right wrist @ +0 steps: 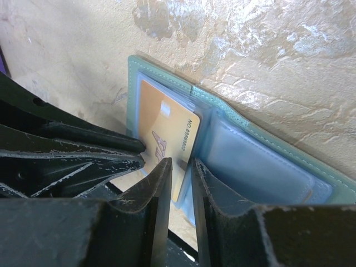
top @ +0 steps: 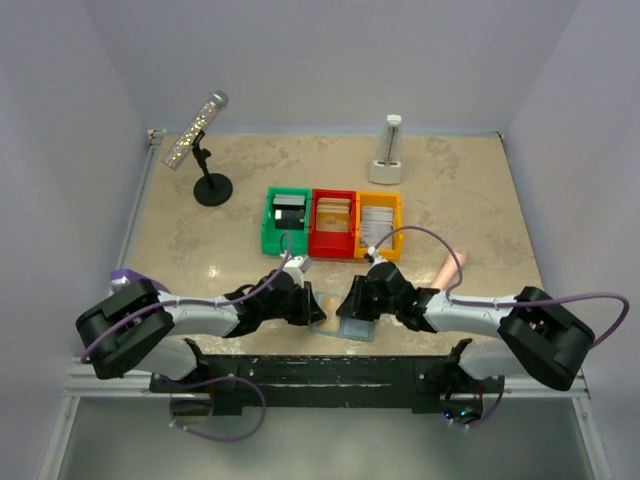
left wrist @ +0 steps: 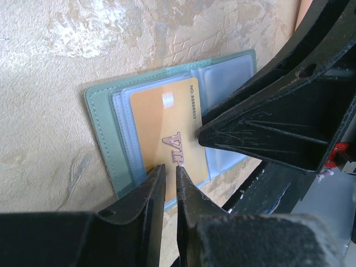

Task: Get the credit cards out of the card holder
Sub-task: Remove the credit card from the card holder.

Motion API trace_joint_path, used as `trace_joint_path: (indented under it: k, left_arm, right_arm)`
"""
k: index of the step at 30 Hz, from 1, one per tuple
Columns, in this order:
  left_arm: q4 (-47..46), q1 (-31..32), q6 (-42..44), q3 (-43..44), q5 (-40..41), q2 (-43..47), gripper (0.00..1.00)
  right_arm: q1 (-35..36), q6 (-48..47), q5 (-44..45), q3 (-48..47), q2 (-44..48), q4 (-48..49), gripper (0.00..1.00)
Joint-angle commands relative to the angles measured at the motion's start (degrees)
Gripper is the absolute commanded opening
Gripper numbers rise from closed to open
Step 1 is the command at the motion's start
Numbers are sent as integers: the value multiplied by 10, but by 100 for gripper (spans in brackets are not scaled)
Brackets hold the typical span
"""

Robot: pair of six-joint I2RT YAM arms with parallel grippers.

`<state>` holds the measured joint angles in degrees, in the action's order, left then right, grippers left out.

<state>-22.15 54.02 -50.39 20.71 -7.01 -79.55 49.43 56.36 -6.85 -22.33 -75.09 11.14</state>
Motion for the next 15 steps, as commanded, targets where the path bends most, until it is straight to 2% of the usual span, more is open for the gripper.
trace_joint_path:
  k: [1,15]
  left_arm:
    - [29,-2,1,-13,13,-21,18]
    - [11,-2,-4,-15,2,-42,11]
  right_arm:
    - [0,9,-11,8,11,32,25]
    - [-1,13,-27,19,8,71,14]
